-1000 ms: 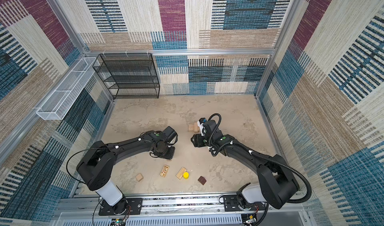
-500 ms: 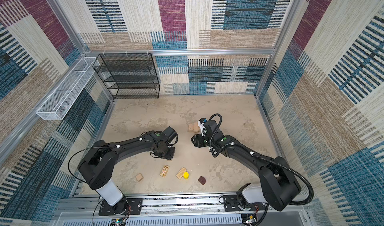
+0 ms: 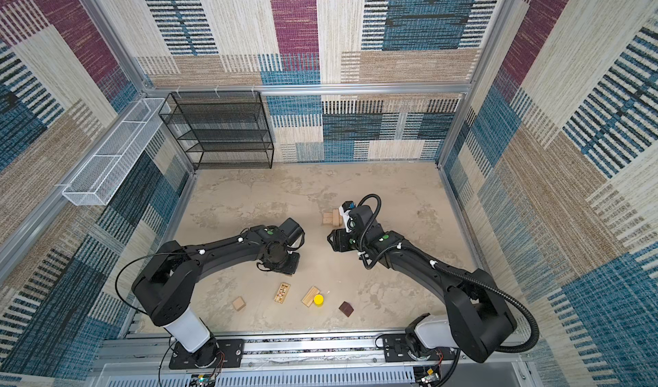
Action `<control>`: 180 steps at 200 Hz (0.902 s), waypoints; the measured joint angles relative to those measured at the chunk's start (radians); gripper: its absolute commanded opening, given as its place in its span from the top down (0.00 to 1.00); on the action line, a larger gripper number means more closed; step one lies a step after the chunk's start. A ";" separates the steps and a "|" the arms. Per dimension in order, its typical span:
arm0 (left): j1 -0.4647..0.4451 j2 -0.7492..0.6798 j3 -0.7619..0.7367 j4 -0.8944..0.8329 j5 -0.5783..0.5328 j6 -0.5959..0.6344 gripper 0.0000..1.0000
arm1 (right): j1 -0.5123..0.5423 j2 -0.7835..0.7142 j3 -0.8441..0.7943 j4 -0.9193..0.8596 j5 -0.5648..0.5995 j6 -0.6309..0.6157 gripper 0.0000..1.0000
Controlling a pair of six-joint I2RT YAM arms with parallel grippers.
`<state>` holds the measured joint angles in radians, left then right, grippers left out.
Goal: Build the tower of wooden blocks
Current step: 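Close the left gripper on the end of the long plain block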
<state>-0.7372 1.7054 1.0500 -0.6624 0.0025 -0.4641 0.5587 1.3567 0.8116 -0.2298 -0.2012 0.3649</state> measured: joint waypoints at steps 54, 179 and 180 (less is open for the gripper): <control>-0.004 -0.007 0.000 -0.001 0.000 0.000 0.62 | 0.000 0.013 0.005 0.001 -0.008 0.000 0.34; -0.005 0.017 0.009 -0.001 -0.007 0.000 0.67 | 0.001 0.009 -0.020 0.003 -0.008 0.000 0.34; -0.005 0.017 0.009 -0.001 -0.007 0.000 0.67 | 0.001 0.009 -0.020 0.003 -0.008 0.000 0.34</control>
<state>-0.7425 1.7222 1.0588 -0.6632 -0.0048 -0.4637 0.5598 1.3655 0.7914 -0.2268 -0.2089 0.3645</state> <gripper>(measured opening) 0.330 0.656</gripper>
